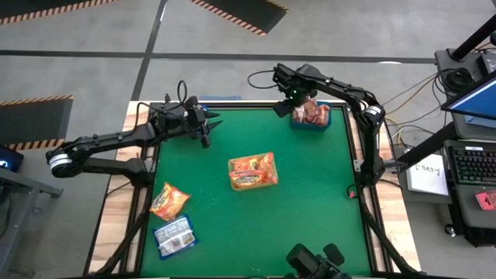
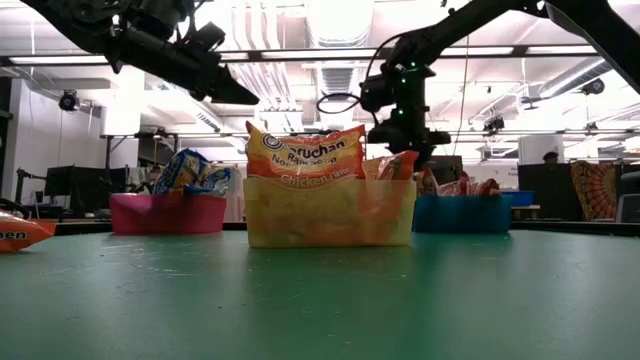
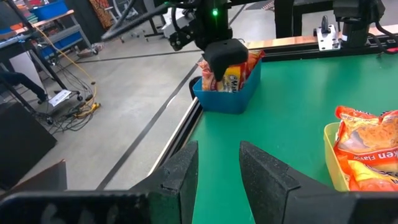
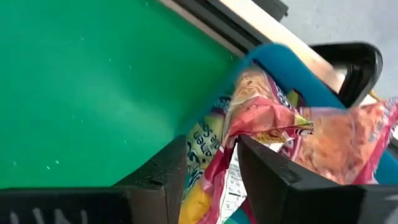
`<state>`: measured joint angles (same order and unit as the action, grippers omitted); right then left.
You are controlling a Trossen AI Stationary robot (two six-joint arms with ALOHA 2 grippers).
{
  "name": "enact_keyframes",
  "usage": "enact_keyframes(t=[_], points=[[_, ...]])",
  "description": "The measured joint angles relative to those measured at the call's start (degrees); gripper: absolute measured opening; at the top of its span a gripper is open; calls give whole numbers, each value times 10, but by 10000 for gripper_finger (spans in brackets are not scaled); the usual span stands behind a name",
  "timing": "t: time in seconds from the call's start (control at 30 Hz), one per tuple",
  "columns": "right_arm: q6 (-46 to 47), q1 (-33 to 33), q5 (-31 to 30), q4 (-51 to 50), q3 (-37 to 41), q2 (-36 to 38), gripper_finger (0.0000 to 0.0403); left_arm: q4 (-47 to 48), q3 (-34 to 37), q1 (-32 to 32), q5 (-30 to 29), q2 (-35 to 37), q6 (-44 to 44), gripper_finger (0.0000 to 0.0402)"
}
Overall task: Sort Maruchan noodles
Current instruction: Put the red noodle pack into the blue bin
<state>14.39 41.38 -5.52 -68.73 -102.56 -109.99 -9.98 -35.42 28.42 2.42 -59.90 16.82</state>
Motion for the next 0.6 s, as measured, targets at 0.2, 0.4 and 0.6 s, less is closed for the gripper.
enact_keyframes(t=[0.2,0.4,0.6], points=[[0,-1,0,52,9,1,80,3,0,0,0,0,0,100],[-14,-5,-1,60,11,-2,25,3,0,0,0,0,0,100],[-25,-6,-5,63,7,23,9,21,-3,-4,0,6,-22,100]])
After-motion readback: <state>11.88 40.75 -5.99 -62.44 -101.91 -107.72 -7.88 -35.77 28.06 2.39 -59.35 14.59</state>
